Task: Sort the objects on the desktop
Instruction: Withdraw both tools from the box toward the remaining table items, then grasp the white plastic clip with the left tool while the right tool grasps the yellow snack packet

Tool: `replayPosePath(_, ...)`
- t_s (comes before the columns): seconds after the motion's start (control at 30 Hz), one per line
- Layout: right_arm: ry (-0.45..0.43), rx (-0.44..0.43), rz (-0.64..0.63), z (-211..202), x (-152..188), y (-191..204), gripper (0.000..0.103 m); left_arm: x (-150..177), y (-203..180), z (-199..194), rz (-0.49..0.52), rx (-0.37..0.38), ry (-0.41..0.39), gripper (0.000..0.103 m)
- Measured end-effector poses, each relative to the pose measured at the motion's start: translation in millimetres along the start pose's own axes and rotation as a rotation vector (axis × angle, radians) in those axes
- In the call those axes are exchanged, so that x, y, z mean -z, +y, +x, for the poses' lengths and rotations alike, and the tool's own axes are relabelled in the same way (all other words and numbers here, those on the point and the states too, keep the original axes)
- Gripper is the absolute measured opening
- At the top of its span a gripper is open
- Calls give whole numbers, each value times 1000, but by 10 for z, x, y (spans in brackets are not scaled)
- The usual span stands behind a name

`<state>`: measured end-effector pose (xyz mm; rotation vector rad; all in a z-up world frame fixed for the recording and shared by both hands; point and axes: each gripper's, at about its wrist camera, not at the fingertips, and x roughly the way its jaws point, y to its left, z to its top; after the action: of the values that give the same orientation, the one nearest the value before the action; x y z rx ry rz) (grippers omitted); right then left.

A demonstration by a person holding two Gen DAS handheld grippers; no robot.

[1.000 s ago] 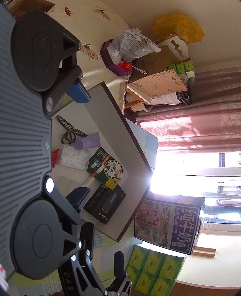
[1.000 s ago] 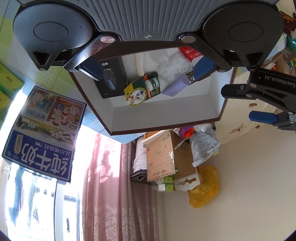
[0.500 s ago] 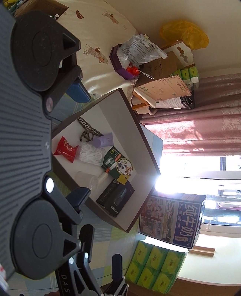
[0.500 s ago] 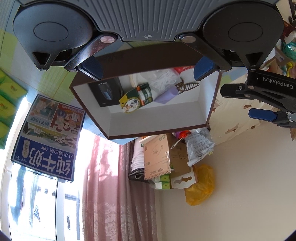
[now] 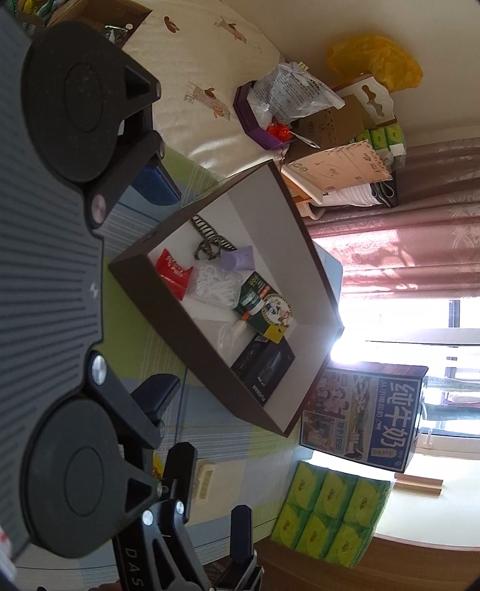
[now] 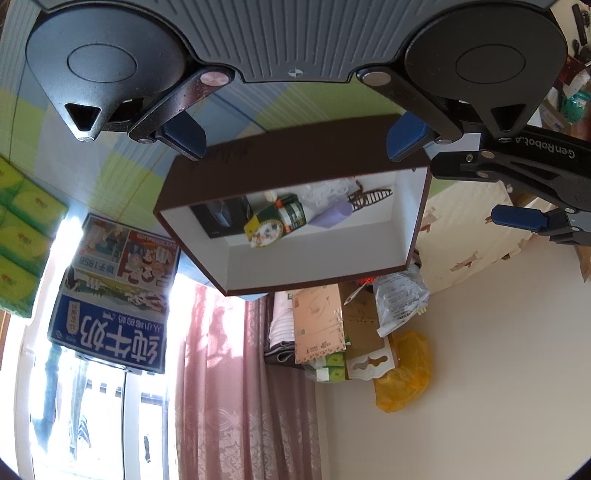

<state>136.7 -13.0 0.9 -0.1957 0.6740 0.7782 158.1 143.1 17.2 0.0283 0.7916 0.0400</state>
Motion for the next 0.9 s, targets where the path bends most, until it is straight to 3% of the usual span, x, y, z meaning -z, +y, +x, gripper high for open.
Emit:
replayPosePath(0.63,59,61,15,-312,537,-3,101,434,-291,-103,6,11,57,96)
replayPosePath(0.9,139,118,38,-409,990,-86,101,674,-437,-3,28,35,122,96)
